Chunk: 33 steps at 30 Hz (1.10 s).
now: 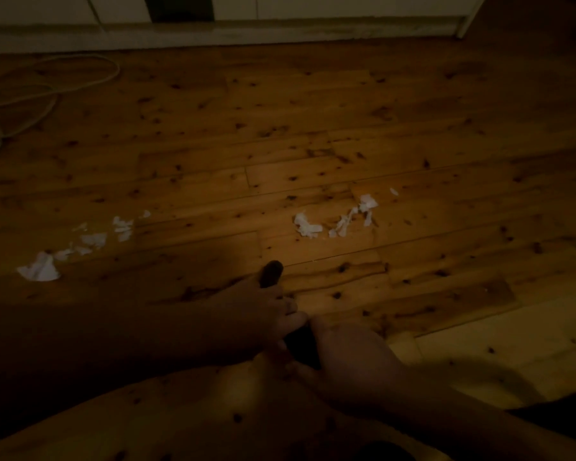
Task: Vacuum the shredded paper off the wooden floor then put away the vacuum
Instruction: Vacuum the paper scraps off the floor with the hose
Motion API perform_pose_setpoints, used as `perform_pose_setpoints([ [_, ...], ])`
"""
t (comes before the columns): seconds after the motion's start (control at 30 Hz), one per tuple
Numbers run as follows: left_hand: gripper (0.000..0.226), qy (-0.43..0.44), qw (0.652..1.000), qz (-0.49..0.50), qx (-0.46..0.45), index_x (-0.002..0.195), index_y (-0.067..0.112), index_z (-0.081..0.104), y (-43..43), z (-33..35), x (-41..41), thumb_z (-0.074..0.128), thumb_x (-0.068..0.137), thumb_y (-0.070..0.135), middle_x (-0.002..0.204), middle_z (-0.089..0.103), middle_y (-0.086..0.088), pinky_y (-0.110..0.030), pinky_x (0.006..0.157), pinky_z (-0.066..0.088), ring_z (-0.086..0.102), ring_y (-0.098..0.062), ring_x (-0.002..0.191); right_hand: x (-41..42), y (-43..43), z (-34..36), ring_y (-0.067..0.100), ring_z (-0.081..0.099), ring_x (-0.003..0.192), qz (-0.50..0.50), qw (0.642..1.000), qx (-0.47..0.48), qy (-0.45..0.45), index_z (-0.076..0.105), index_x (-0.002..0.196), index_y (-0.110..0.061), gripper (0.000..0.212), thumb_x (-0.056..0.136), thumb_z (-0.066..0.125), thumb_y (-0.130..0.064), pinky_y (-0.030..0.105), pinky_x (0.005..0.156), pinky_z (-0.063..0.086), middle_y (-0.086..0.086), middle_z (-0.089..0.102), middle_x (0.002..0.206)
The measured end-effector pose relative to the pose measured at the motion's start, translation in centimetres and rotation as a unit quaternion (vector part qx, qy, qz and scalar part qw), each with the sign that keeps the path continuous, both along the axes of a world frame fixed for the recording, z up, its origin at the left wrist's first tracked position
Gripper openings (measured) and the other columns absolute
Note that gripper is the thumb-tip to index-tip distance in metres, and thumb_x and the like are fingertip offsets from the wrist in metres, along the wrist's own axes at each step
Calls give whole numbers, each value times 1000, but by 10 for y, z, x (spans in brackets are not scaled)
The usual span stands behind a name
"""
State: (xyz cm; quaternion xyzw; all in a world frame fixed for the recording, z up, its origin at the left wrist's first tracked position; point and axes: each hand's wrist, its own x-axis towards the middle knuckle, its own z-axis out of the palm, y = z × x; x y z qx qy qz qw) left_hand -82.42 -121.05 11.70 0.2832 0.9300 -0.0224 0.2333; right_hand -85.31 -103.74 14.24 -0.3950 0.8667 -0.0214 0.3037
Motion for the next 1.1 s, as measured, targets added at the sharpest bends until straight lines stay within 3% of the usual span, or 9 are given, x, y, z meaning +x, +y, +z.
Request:
perform_pose_setpoints([
  [0.07,43,0,1000,-2,11,138,21,33,2,2,2,40,101,41,139,43,-3,-45,94,43,41,-24,126,4,3,0,23,55,111,-3,1000,-7,-4,36,135,-19,57,95,45,-58,31,76,32,4,56,124],
  [0.17,43,94,994,-39,31,132,24,41,5,2,-1,56,95,42,130,52,2,-39,94,42,51,-20,115,4,9,1,24,56,110,-13,1000,-18,-6,40,130,-18,53,95,42,-58,31,77,33,5,57,122],
  [0.3,48,23,999,-21,-10,142,23,30,20,4,-7,52,99,28,145,40,0,-37,101,27,39,-23,129,-1,20,1,24,55,110,-16,1000,-10,-6,40,131,-18,52,96,42,-57,31,76,32,5,57,122],
  [0.5,54,-15,998,-25,-48,146,21,22,31,6,-16,49,100,27,149,35,-4,-45,93,45,36,-26,132,-8,32,-3,25,56,112,-12,1000,-19,1,41,132,-18,55,95,43,-58,32,76,33,6,58,123],
  [0.63,56,-21,999,-24,-44,146,20,23,34,-1,-26,52,99,23,147,36,-5,-48,99,41,38,-28,130,-16,37,-5,26,57,109,-14,999,-30,16,42,131,-19,55,95,40,-60,33,79,38,6,60,119],
  [0.73,55,-7,999,-10,-38,145,21,26,33,-4,-31,54,98,23,147,38,-3,-47,95,44,39,-27,129,-22,38,-6,27,57,108,-15,999,-31,27,40,132,-19,56,95,39,-61,36,85,42,6,61,118],
  [0.9,55,-5,998,-6,-56,145,19,25,30,-5,-40,53,98,25,149,33,-3,-46,97,43,34,-27,134,-31,35,-10,25,59,105,-20,997,-57,46,38,136,-21,56,95,42,-59,32,74,33,5,61,115],
  [1.1,59,-15,998,-4,-54,145,20,26,21,-13,-45,57,95,26,149,35,-4,-50,92,46,37,-28,131,-34,31,-16,24,60,105,-21,996,-74,39,38,134,-21,54,95,43,-58,31,72,32,4,62,117],
])
